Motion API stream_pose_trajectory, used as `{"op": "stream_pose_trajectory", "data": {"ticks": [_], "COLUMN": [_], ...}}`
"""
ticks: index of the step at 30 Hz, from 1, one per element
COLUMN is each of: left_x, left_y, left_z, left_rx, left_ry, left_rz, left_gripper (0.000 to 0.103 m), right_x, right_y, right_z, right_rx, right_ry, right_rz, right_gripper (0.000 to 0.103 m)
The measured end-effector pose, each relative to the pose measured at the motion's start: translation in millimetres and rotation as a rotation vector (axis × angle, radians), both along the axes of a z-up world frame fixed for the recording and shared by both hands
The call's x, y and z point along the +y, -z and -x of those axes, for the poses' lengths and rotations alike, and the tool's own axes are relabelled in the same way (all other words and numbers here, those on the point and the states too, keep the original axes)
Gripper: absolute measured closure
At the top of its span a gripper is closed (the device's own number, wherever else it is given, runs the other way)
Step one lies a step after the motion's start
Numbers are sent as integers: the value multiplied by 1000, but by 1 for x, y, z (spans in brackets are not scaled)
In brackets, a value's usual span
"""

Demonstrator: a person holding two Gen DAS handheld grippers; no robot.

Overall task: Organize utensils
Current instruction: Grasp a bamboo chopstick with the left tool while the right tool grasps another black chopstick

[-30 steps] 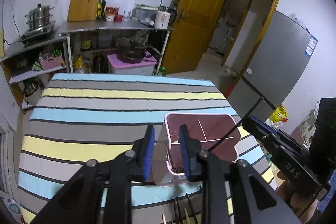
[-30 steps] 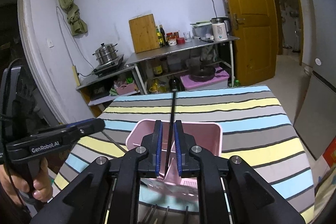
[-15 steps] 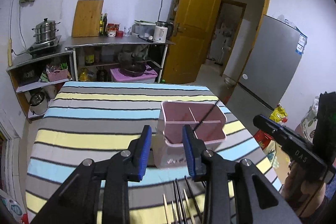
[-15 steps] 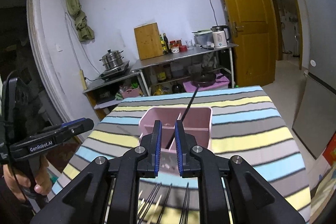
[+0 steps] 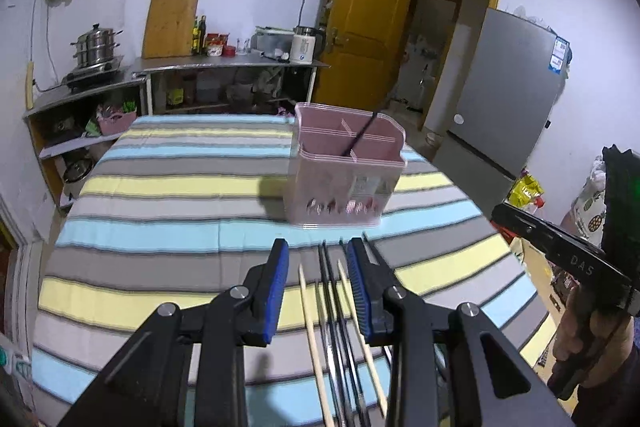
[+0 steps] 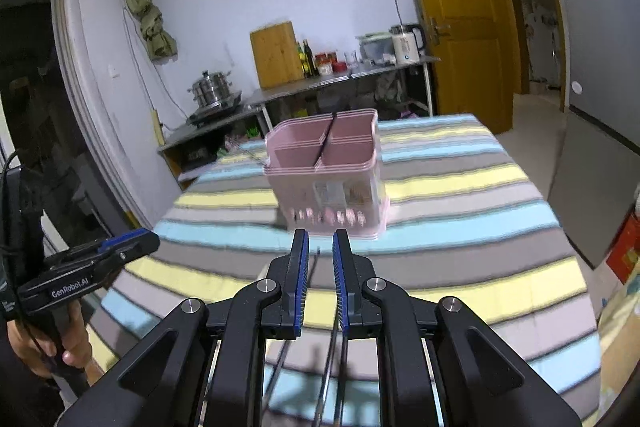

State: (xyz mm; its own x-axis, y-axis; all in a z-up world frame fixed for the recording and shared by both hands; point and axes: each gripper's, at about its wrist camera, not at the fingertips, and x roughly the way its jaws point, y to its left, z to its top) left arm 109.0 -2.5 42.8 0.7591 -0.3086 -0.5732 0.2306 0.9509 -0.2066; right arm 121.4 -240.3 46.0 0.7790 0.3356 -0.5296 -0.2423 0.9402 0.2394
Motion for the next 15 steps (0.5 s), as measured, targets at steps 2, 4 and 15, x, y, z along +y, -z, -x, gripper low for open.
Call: {"op": "stream_pose_trajectory", "data": {"ticks": [2,4,15], "left_x": [1,-1,0], "left_y": [10,20,63], "left_z": [6,12,3], "left_rx": [19,41,161], "left_ry": [-9,-18,-47], "left_rz": [-9,-15,-30], "left_gripper": [71,71,62], "right_x": [-1,0,6], "right_y": [9,19,61], "right_z": [5,10,10], "right_rx": [18,40,132], "right_ry": [-4,-9,-26], "right_rz": [5,16,41], "right_gripper": [90,90,90]}}
